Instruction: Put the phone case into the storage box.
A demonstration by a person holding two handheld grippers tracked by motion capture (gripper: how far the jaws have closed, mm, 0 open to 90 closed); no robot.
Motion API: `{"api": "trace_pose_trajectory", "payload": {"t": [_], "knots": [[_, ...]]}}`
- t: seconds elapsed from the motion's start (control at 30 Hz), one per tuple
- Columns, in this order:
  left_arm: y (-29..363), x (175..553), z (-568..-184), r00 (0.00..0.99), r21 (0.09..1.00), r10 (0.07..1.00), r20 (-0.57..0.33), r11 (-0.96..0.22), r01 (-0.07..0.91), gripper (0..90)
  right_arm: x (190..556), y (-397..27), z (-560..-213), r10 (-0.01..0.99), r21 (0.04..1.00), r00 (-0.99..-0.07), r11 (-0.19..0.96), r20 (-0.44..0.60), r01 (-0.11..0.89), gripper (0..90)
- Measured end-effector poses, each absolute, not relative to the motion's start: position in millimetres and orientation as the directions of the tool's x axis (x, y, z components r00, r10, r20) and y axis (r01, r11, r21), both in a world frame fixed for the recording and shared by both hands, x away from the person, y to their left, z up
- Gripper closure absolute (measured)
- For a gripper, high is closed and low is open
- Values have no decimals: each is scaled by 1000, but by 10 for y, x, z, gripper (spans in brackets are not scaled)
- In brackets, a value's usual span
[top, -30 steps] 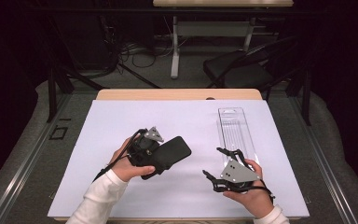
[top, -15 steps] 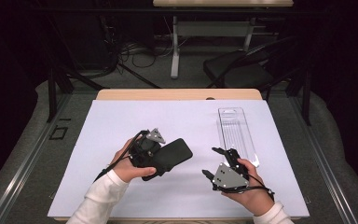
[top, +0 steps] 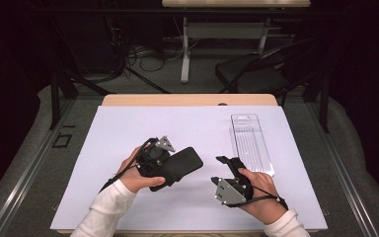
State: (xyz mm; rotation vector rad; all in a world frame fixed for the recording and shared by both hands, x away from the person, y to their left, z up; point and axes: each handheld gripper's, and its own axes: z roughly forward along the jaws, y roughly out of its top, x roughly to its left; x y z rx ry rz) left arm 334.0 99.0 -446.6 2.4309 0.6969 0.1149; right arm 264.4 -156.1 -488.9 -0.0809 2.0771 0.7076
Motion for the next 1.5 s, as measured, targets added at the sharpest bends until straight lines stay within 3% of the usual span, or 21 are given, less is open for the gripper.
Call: {"api": "trace_pose_trajectory", "payload": {"t": [0.57,0.63,0.93,1.5], "knots": [[983,3332,-4481,856,571,510,-86,-679,461,144,2615,-1406,-4930,102,343,-527,857,-844,-384,330],[977,3331,-4482,860,570,504,-82,-684,455,143,2601,-1396,-4956,126,351,-529,869,-839,-350,329],[940,3313,-4502,865,567,494,-91,-689,452,143,2559,-1363,-4994,136,357,-508,859,-851,-368,385],[778,3227,-4549,892,554,437,-114,-718,422,143,2505,-1262,-5078,62,295,-471,849,-880,-439,441]]}}
